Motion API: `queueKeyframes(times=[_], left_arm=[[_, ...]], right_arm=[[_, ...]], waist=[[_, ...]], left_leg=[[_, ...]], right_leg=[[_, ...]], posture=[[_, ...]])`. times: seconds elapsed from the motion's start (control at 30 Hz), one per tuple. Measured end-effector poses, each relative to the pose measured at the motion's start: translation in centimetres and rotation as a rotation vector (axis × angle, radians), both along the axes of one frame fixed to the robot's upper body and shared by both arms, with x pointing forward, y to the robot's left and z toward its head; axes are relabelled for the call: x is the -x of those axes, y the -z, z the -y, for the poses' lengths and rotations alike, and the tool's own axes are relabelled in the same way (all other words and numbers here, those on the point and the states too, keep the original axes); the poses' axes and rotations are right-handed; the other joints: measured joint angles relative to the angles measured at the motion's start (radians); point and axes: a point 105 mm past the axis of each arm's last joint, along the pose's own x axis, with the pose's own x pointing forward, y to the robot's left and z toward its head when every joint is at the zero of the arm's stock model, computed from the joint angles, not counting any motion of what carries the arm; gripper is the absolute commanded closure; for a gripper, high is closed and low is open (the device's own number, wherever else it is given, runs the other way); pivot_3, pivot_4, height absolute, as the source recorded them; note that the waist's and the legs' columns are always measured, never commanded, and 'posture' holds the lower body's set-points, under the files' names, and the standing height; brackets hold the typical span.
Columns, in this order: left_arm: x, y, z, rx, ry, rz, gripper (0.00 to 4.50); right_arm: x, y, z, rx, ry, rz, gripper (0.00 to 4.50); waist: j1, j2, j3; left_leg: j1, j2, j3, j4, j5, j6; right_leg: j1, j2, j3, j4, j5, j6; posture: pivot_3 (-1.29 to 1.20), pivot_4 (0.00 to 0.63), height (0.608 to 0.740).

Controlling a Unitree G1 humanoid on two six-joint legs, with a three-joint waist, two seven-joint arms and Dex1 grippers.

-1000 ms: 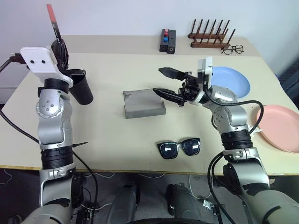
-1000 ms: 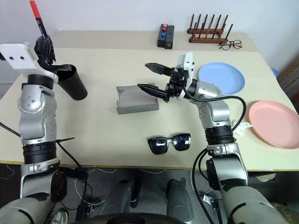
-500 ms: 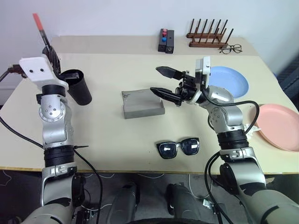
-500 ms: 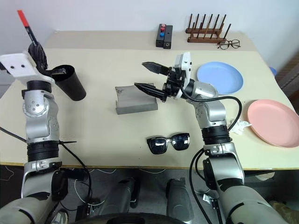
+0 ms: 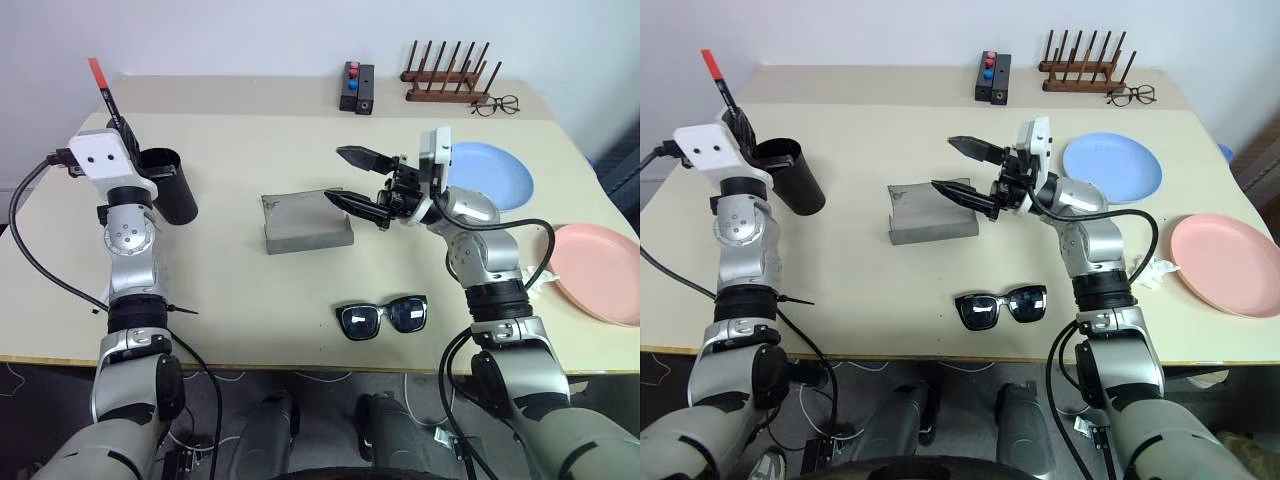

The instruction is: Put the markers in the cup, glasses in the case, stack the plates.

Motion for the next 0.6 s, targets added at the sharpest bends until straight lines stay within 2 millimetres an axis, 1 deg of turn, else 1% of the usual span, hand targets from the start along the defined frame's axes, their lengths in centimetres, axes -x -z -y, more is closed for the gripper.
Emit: queueKeyframes(times=[0.03, 0.1, 0.13, 0.2, 0.33, 0.37, 0.6], left_arm=[[0.0, 0.0, 0.1, -0.003, 0.002, 0.002, 4.47], [-0.1, 0.2, 0.2, -0.008, 0.009, -0.003, 3.61], [-0.1, 0.3, 0.3, -0.01, 0.013, -0.005, 3.28], [-0.2, 0.3, 0.4, -0.015, 0.018, -0.004, 2.34], [-0.1, 0.1, 0.5, -0.019, 0.025, 0.008, 0.27], [0.0, 0.0, 0.6, -0.02, 0.027, 0.011, 0.08], [0.9, -1.2, 0.7, -0.011, 0.059, 0.07, 0.08]], right_arm=[[0.0, 0.0, 0.0, 0.0, 0.001, 0.0, 0.47], [0.0, 0.0, 0.1, 0.001, 0.004, 0.0, 0.47], [0.0, 0.1, 0.1, 0.001, 0.006, -0.001, 0.47], [0.0, 0.2, 0.2, 0.0, 0.009, -0.003, 0.47], [0.0, 0.2, 0.3, 0.0, 0.012, 0.001, 0.47], [0.0, 0.2, 0.3, 0.001, 0.012, 0.001, 0.47], [-0.1, 0.3, 0.4, 0.0, 0.017, 0.004, 0.47]], waist=[[0.0, 0.0, 0.0], [0.0, 0.0, 0.0], [-0.001, 0.0, 0.0], [-0.001, 0.0, 0.0], [-0.001, 0.0, 0.0], [-0.001, 0.0, 0.0], [-0.002, 0.0, 0.0]], left_leg=[[0.0, 0.0, 0.0, 0.0, 0.0, 0.0], [0.0, 0.0, 0.0, 0.0, 0.0, 0.0], [0.0, 0.0, 0.0, 0.0, 0.0, 0.0], [0.0, 0.0, 0.0, 0.0, 0.0, 0.0], [0.0, 0.0, 0.0, 0.0, 0.0, 0.0], [0.0, 0.0, 0.0, 0.0, 0.0, 0.0], [0.0, 0.0, 0.0, 0.0, 0.0, 0.0]], right_leg=[[0.0, 0.0, 0.0, 0.0, 0.0, 0.0], [0.0, 0.0, 0.0, 0.0, 0.0, 0.0], [0.0, 0.0, 0.0, 0.0, 0.0, 0.0], [0.0, 0.0, 0.0, 0.0, 0.0, 0.0], [0.0, 0.0, 0.0, 0.0, 0.0, 0.0], [0.0, 0.0, 0.0, 0.0, 0.0, 0.0], [0.0, 0.0, 0.0, 0.001, 0.0, 0.0]], posture=[[0.0, 0.15, 0.74], [0.0, 0.15, 0.74], [0.0, 0.15, 0.74], [0.0, 0.15, 0.74], [0.0, 0.15, 0.74], [0.0, 0.15, 0.74], [0.0, 0.15, 0.74]])
